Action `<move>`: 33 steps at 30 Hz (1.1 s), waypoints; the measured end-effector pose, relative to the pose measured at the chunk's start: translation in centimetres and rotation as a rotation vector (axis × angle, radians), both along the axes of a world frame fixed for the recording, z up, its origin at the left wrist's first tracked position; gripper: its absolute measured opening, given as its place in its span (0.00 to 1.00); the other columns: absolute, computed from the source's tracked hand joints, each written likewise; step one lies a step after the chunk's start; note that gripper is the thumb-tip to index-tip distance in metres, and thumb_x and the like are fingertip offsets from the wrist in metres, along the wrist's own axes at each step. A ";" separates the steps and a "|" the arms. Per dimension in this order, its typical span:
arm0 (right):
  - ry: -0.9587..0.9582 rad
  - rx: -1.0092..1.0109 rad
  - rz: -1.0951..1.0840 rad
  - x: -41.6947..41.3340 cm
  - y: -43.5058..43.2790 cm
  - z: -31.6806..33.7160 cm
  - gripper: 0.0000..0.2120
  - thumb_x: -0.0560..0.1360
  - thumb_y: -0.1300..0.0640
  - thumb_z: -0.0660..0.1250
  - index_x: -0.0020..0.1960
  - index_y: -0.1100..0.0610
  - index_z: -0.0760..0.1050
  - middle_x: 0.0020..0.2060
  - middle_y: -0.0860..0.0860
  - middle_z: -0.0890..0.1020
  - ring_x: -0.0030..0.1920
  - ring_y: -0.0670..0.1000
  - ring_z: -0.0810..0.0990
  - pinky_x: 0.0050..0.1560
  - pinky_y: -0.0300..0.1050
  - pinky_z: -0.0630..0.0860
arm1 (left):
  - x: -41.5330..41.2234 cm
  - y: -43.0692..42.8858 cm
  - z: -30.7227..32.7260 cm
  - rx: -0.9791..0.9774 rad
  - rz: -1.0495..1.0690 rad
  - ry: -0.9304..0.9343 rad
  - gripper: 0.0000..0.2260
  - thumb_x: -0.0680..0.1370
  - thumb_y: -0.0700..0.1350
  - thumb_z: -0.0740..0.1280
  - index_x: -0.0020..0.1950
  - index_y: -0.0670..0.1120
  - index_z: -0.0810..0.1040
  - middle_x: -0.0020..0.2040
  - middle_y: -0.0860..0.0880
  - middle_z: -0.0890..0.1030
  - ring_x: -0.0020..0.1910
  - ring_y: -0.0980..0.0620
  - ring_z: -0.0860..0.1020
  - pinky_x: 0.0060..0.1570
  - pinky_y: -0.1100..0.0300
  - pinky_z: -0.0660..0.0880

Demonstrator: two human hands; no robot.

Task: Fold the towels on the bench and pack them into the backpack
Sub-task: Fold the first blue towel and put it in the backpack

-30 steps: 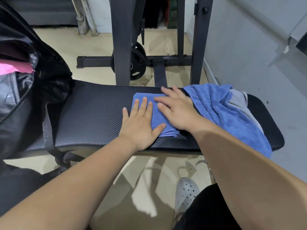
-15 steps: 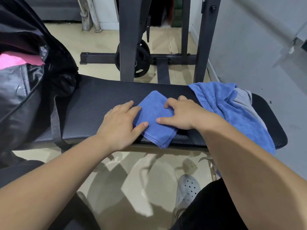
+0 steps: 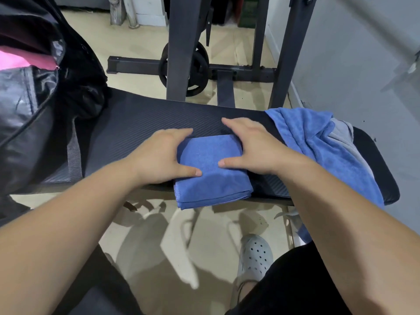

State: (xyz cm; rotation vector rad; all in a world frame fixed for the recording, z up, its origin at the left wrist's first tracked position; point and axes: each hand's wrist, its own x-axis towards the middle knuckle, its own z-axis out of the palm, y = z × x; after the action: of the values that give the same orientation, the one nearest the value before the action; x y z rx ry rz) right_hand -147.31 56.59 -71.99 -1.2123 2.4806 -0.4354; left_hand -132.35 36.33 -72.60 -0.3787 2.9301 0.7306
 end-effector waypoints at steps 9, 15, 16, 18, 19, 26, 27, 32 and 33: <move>-0.132 0.278 0.120 -2.3 -0.5 1.9 0.38 0.63 0.43 0.81 0.70 0.40 0.70 0.59 0.41 0.73 0.63 0.48 0.72 0.64 0.50 0.72 | -1.7 -0.3 0.7 0.109 0.067 -0.103 0.27 0.60 0.58 0.82 0.54 0.52 0.79 0.52 0.55 0.79 0.51 0.53 0.77 0.53 0.51 0.77; -0.099 0.327 0.161 -2.3 -1.9 1.8 0.20 0.63 0.45 0.81 0.45 0.46 0.72 0.44 0.44 0.77 0.44 0.48 0.75 0.45 0.50 0.75 | -3.3 -0.6 0.6 0.131 -0.014 -0.142 0.24 0.60 0.55 0.83 0.42 0.47 0.74 0.39 0.52 0.76 0.38 0.52 0.72 0.35 0.55 0.67; -0.098 0.321 0.157 -2.4 -2.0 1.8 0.20 0.63 0.45 0.81 0.44 0.47 0.71 0.43 0.45 0.77 0.43 0.48 0.74 0.44 0.50 0.75 | -3.6 -0.6 0.8 0.126 -0.026 -0.127 0.23 0.60 0.54 0.83 0.42 0.47 0.74 0.39 0.52 0.77 0.39 0.52 0.72 0.35 0.55 0.67; -0.090 0.293 0.128 -2.6 -2.1 1.8 0.19 0.63 0.47 0.81 0.42 0.48 0.71 0.41 0.46 0.77 0.42 0.49 0.75 0.42 0.50 0.74 | -3.9 -0.5 1.0 0.124 -0.009 -0.057 0.21 0.62 0.50 0.83 0.42 0.48 0.73 0.39 0.53 0.77 0.39 0.52 0.73 0.35 0.55 0.67; -0.074 0.259 0.097 -2.8 -2.1 1.9 0.19 0.64 0.48 0.81 0.42 0.49 0.71 0.41 0.46 0.78 0.42 0.49 0.75 0.41 0.50 0.73 | -4.1 -0.6 1.0 0.129 0.022 0.000 0.20 0.62 0.48 0.82 0.42 0.49 0.72 0.38 0.54 0.77 0.39 0.51 0.74 0.35 0.55 0.68; 0.090 -0.225 -0.139 -2.7 -3.0 1.1 0.20 0.67 0.48 0.77 0.54 0.48 0.72 0.50 0.47 0.77 0.49 0.51 0.76 0.49 0.50 0.73 | -5.0 -1.5 -0.3 -0.114 0.142 0.447 0.21 0.71 0.44 0.73 0.63 0.52 0.77 0.55 0.49 0.80 0.56 0.45 0.77 0.54 0.49 0.74; 0.061 -0.236 -0.133 -2.5 -2.9 1.1 0.23 0.65 0.46 0.78 0.54 0.47 0.71 0.51 0.46 0.76 0.50 0.50 0.76 0.49 0.48 0.73 | -4.9 -1.6 -0.5 -0.155 0.136 0.480 0.18 0.71 0.43 0.72 0.60 0.51 0.78 0.53 0.49 0.80 0.53 0.44 0.77 0.51 0.48 0.74; 0.122 -0.144 -0.017 -1.6 -2.0 0.8 0.22 0.67 0.51 0.77 0.52 0.45 0.67 0.52 0.45 0.72 0.48 0.51 0.74 0.49 0.52 0.74 | -3.9 -1.6 -0.7 -0.320 0.037 0.495 0.11 0.67 0.37 0.70 0.47 0.44 0.77 0.46 0.46 0.78 0.44 0.40 0.76 0.38 0.53 0.68; 0.154 -0.157 -0.003 -1.3 -1.9 0.7 0.20 0.67 0.53 0.76 0.51 0.45 0.67 0.51 0.45 0.72 0.47 0.52 0.74 0.48 0.53 0.74 | -3.6 -1.4 -0.4 -0.321 0.022 0.469 0.11 0.67 0.39 0.70 0.48 0.44 0.77 0.46 0.46 0.78 0.44 0.40 0.76 0.39 0.52 0.69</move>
State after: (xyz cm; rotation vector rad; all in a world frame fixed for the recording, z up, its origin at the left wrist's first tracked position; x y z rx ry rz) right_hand -148.63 54.66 -71.24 -1.3498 2.6195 -0.5660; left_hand -135.91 34.95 -72.96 -0.2970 3.5056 0.3868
